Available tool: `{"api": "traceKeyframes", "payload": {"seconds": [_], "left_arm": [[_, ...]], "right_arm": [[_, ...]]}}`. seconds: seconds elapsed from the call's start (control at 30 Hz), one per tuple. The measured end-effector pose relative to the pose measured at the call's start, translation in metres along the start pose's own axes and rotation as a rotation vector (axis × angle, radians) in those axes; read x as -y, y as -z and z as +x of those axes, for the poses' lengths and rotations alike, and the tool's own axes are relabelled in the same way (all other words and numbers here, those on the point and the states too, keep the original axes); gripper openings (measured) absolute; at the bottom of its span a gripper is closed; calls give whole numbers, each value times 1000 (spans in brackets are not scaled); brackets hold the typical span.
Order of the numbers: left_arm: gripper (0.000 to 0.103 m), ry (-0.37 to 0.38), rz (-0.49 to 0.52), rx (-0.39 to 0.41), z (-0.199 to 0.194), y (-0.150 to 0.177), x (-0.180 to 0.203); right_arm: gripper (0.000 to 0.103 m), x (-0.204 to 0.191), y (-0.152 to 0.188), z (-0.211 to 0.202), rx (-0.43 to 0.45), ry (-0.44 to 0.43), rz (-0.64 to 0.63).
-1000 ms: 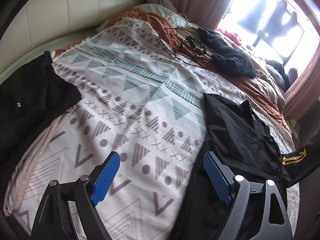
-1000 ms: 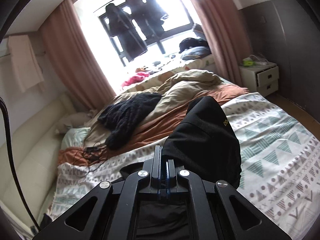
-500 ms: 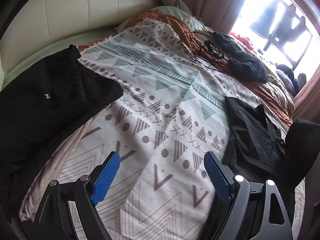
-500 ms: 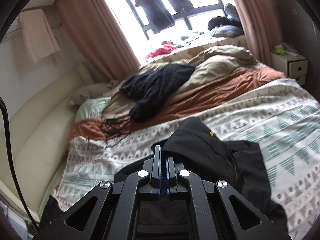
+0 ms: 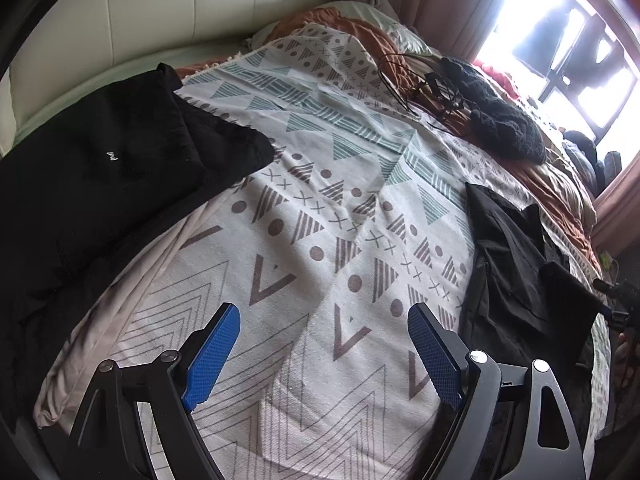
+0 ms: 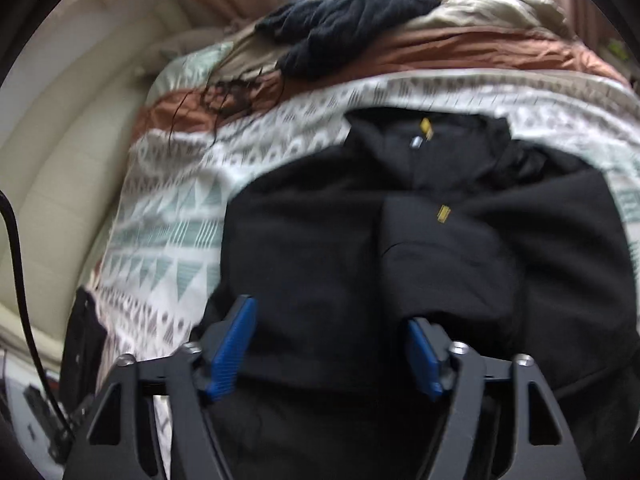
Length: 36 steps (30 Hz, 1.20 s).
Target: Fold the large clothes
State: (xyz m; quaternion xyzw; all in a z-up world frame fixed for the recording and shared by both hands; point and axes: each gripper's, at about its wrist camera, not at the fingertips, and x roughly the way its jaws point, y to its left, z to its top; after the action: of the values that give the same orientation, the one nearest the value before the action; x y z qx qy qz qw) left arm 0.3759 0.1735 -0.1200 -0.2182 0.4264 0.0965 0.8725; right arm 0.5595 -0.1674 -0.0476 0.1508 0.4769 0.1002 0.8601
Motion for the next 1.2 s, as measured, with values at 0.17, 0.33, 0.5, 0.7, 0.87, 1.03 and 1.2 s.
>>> {"api": "traceKeyframes", "payload": {"seconds": [0.17, 0.33, 0.5, 0.7, 0.87, 1.03, 1.2], "left_arm": [[87, 32, 25, -6, 3, 0, 25], [87, 71, 94, -20, 11, 0, 68], [87, 115, 180, -33, 18, 3, 124], [87, 149, 268, -57, 30, 13, 187], [87, 182, 345, -81, 42, 23, 243], [87, 200, 420, -95, 52, 34, 293], [87, 213, 495, -107, 65, 47, 342]], "right_arm": [[72, 20, 25, -8, -42, -35, 36], [75, 66, 45, -39, -9, -4, 81], [76, 118, 57, -72, 37, 43, 135], [76, 188, 77, -101, 91, 93, 239], [75, 241, 92, -118, 129, 132, 323], [44, 281, 103, -121, 148, 91, 424], [42, 307, 110, -109, 149, 27, 492]]}}
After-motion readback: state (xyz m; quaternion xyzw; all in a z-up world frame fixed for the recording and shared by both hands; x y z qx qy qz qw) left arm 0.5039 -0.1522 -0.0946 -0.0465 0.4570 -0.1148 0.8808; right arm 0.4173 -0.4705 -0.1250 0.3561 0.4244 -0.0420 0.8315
